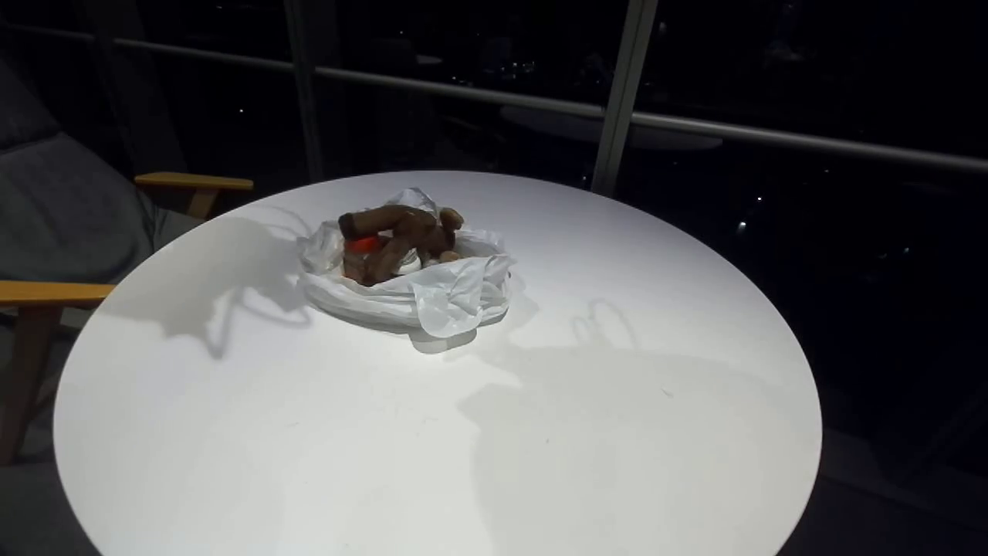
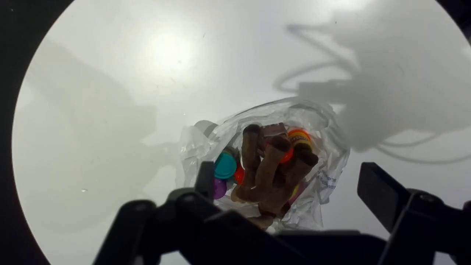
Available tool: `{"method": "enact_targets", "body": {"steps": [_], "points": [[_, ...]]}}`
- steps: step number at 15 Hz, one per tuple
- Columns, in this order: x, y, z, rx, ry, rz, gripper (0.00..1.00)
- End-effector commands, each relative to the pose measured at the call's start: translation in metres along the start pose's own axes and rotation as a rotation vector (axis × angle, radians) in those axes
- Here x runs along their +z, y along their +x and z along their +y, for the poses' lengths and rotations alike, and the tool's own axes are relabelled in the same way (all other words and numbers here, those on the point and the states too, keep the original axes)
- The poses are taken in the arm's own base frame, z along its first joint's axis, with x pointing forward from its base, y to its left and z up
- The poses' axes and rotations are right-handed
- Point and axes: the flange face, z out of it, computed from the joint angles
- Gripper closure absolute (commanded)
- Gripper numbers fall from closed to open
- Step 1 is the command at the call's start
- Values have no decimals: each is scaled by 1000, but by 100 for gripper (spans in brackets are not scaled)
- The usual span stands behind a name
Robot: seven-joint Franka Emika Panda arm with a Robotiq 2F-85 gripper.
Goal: Remove the contents from the white plastic bag and put them on the table one at a time
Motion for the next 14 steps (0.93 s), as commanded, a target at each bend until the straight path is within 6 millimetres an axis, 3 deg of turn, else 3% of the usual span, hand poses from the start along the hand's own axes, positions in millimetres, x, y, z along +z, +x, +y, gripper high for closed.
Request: {"method": "enact_targets", "body": {"steps": [1,6,10,14], "points": [[53,40,-18,21,-43,91,0],[126,86,-25,32,-27,191,0],[183,108,-27,25,-41,166,0],[218,123,-30,35,-62,127,0]]}}
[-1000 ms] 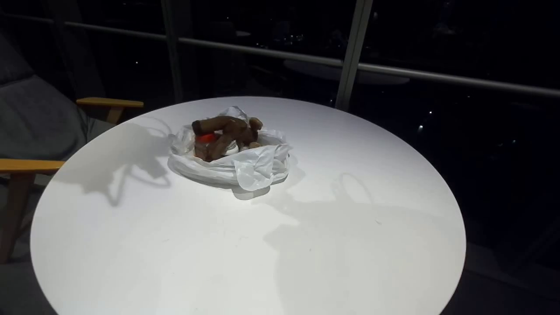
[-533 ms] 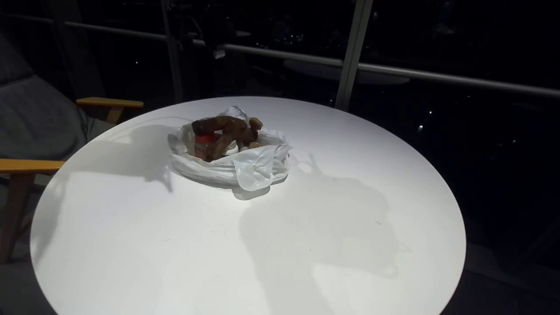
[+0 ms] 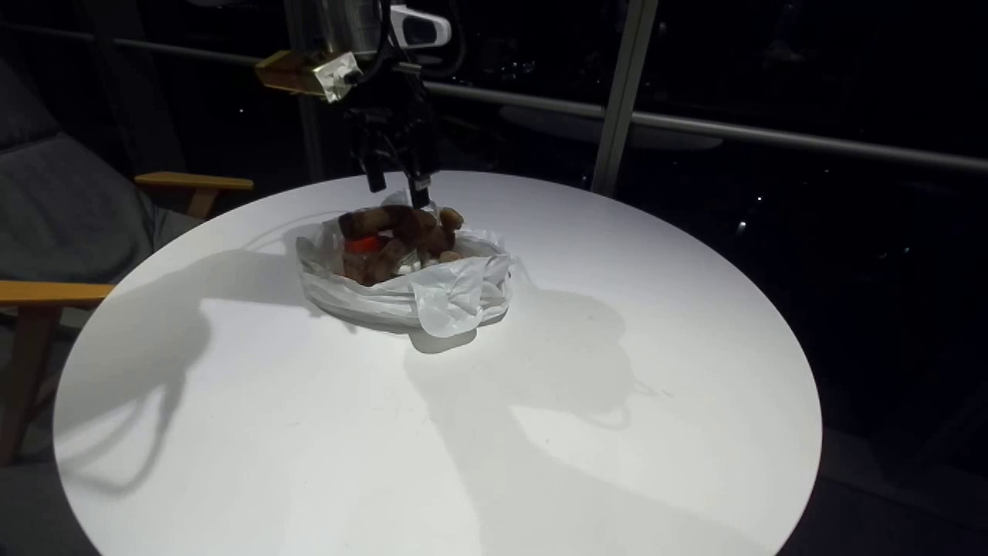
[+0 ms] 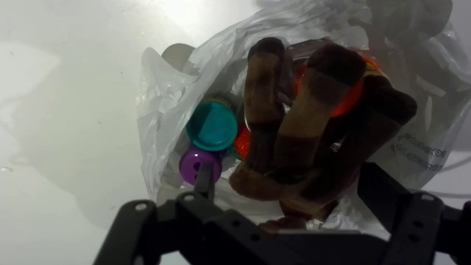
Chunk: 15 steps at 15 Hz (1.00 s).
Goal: Remove the contents from the white plastic bag and put them on the table one at a time
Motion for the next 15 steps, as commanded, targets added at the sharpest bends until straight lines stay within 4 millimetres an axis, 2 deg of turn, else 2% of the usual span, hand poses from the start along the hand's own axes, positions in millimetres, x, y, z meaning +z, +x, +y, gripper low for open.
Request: {"method": "enact_targets", "body": {"steps": [1,2,3,4,8,11,12,13,15], "points": [[18,20,-10,8,-7,8,0],[23,24,-10,11,-8,10,25],[27,27,-9,13,-12,6,28],[28,29,-7,17,-11,5,35],[31,37,2,41,12,-17,71],[24,38,10,67,52,-37,95],[20,38,14,78,61,-39,99],[14,37,17,85,73,-44,100],[-9,33,25,108,100,-32,99]]}}
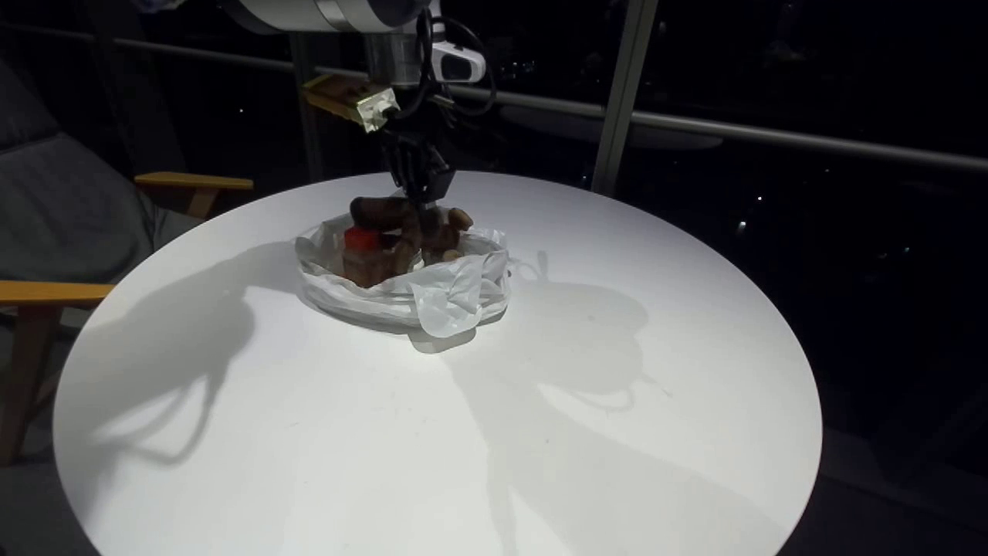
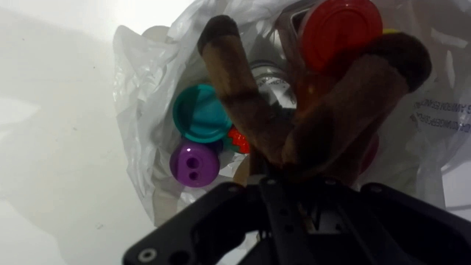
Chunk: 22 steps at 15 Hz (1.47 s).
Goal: Remove the contents from the white plastic bag and put them on the table one at a time
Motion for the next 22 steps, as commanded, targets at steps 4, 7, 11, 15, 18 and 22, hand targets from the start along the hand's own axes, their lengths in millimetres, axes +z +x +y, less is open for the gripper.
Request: {"method": "enact_targets", "body": {"steps": [4,7,11,15,18,22], "points": [[-105,-29,30,46,87,70,99],[-135,-66,57,44,93,50,99],[-151,-118,106,94,102,47,99],[-140,-173,166,145,74,7,99],[-109,-191,195,201,45,33,99],[-69,-185,212,283,82,78,99]]}}
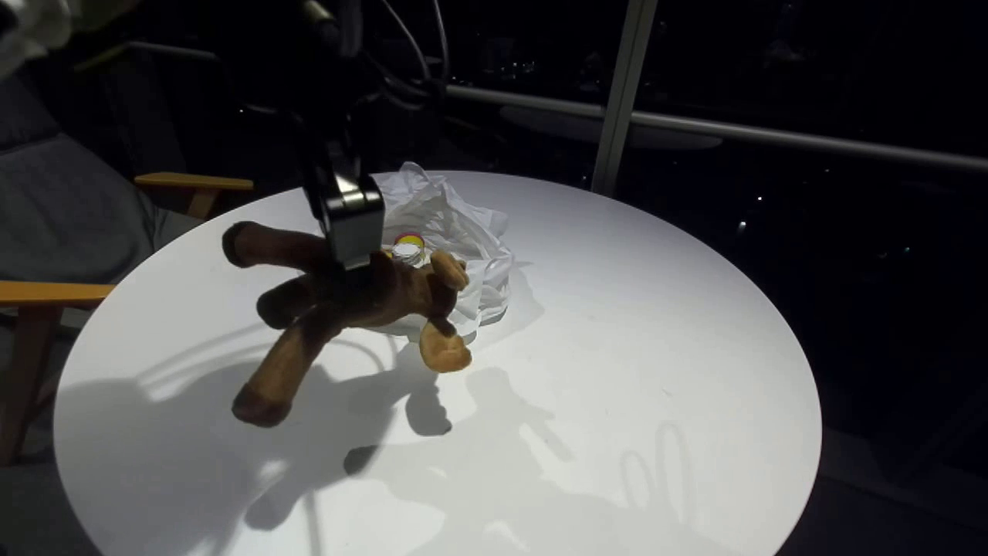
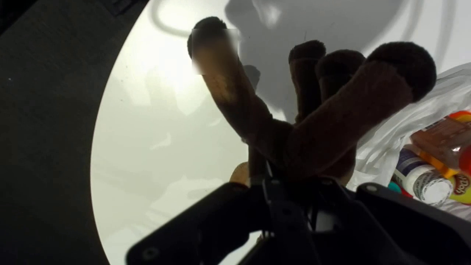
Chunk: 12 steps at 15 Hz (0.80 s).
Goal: Remove the contents from the white plastic bag and put them on the table one at a time
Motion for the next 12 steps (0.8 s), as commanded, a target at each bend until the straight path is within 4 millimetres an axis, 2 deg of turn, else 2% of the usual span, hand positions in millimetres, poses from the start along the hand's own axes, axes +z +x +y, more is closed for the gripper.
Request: {"method": "enact_targets", "body": {"steps": [1,6,7,8,9,12], "points": [[28,9,4,62,42,60,99],[64,20,-1,82,43,56,97],[69,21,-2,79,39,46,72],[72,23,-4,81,40,44,71],[69,24,-5,83,42,39,65],[45,33,-12,120,78,52,38]]}}
